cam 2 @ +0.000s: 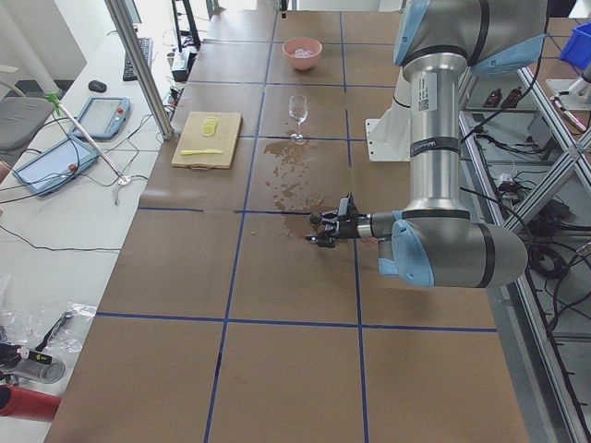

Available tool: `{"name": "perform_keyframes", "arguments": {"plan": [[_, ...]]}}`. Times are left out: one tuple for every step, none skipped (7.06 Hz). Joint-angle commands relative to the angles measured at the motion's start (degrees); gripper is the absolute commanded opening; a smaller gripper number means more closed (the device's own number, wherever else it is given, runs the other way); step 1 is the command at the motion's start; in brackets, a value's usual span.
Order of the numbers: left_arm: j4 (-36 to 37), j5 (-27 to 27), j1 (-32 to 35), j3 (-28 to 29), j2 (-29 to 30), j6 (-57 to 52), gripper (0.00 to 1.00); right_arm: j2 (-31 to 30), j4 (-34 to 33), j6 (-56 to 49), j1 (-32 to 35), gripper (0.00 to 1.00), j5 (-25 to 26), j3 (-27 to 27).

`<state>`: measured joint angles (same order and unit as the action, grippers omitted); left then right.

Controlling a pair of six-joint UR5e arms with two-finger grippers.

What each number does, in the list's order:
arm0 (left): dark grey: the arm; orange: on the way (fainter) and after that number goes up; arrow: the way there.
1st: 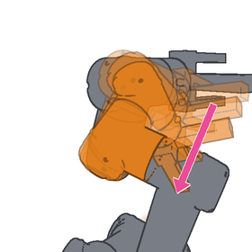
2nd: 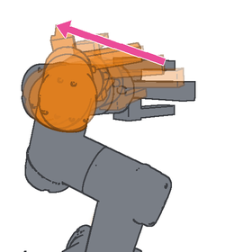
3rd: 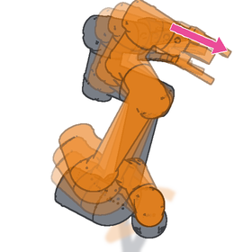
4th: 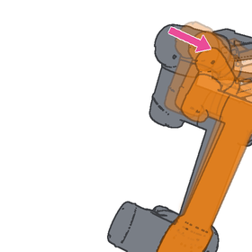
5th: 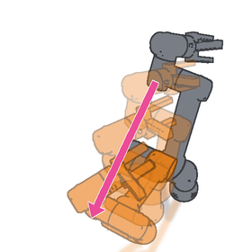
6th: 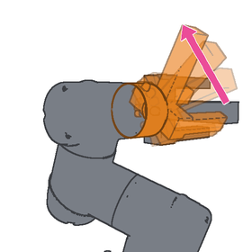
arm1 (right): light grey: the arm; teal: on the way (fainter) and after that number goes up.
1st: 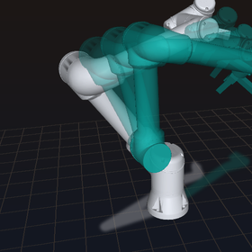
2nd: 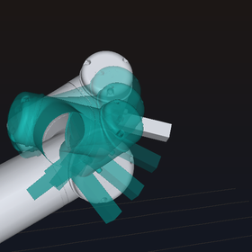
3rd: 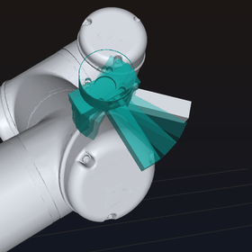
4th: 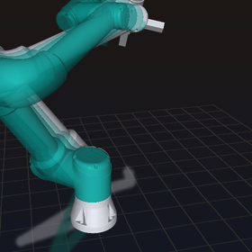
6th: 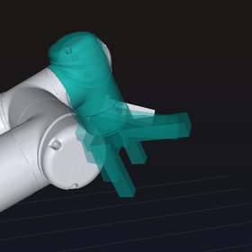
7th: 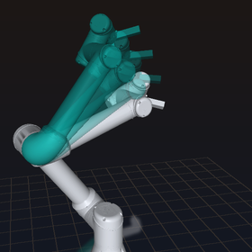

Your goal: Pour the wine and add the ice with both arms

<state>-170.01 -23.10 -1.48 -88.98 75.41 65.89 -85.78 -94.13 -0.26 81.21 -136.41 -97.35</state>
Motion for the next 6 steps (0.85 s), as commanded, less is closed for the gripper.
{"name": "perform_keyframes", "arguments": {"plan": [[-0.1,0.0,-0.6,0.0,0.0,0.0,0.53,0.1,0.0,0.0,0.0,1.0,0.0,0.1],[-0.1,0.0,-0.6,0.0,0.0,0.0,0.42,0.1,0.0,0.0,0.0,1.0,0.0,0.0],[-0.5,0.1,-0.6,-0.1,-0.1,0.0,0.41,0.1,0.0,0.1,0.0,1.0,0.0,0.1],[-1.5,0.3,-0.5,-0.1,-0.3,0.0,0.43,0.1,0.0,0.0,0.0,1.0,0.0,0.1],[-1.6,1.6,-0.6,-0.1,-0.3,0.1,0.51,0.1,0.0,0.1,0.0,1.0,0.0,0.0],[-2.6,3.0,-0.6,-0.1,-0.4,0.1,0.55,0.1,0.0,0.0,0.0,1.0,0.0,0.1]]}}
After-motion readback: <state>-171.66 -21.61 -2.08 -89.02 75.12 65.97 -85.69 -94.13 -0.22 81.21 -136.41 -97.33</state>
